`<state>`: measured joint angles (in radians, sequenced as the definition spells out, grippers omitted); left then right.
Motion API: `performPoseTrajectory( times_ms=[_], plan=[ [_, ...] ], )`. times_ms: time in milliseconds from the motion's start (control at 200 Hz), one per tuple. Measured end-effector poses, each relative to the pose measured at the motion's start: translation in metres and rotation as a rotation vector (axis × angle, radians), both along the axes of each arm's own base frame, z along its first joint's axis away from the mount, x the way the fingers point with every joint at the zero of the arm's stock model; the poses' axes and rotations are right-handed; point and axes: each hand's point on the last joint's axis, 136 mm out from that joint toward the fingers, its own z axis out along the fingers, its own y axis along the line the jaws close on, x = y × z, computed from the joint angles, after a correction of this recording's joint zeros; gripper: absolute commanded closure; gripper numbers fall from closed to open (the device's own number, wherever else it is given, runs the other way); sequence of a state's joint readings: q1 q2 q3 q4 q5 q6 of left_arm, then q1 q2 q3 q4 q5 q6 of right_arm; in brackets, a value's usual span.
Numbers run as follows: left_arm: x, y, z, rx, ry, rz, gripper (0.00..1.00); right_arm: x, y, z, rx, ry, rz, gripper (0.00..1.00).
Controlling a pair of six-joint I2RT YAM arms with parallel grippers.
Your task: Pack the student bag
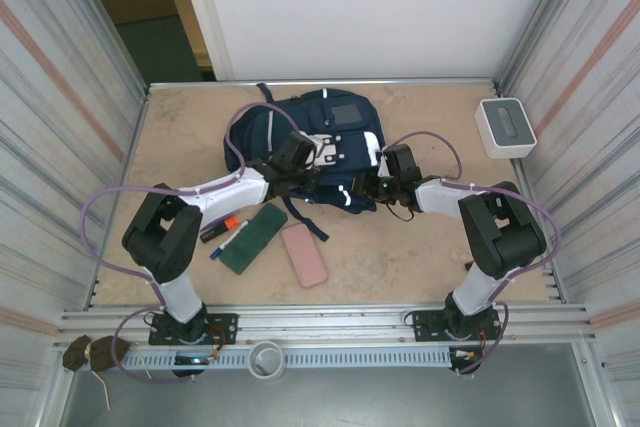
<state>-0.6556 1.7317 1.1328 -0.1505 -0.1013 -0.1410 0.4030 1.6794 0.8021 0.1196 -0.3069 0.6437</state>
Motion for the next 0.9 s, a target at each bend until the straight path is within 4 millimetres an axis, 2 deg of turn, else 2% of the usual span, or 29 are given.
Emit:
performPoseTrajectory(
  times_ms=[220, 331, 451, 571, 681, 761, 832, 902],
  plan=[
    [-0.002, 0.018, -0.003, -0.049, 0.009, 0.016, 1.0, 0.0, -0.005, -0.001, -0.009, 0.025, -0.011, 0.66],
    [-0.002, 0.03, 0.004, -0.075, -0.014, 0.049, 1.0, 0.001, -0.013, -0.002, -0.011, 0.043, -0.027, 0.65],
    [-0.003, 0.047, 0.014, -0.099, -0.041, 0.104, 1.0, 0.0, -0.027, 0.005, -0.011, 0.053, -0.045, 0.58],
    [-0.004, 0.053, 0.024, -0.137, -0.054, 0.139, 1.0, -0.006, -0.035, 0.021, -0.018, 0.043, -0.054, 0.46],
    [-0.008, 0.052, 0.029, -0.185, -0.048, 0.153, 1.0, -0.016, -0.025, 0.046, 0.007, 0.0, -0.052, 0.34],
    [-0.011, 0.046, 0.033, -0.212, -0.045, 0.145, 1.0, -0.032, -0.01, 0.057, 0.051, -0.012, -0.058, 0.26],
    [-0.015, 0.039, 0.034, -0.229, -0.039, 0.13, 1.0, -0.044, 0.002, 0.056, 0.083, -0.001, -0.074, 0.19],
    [-0.019, 0.032, 0.034, -0.237, -0.03, 0.11, 1.0, -0.054, 0.009, 0.047, 0.098, 0.031, -0.1, 0.17]
  ],
)
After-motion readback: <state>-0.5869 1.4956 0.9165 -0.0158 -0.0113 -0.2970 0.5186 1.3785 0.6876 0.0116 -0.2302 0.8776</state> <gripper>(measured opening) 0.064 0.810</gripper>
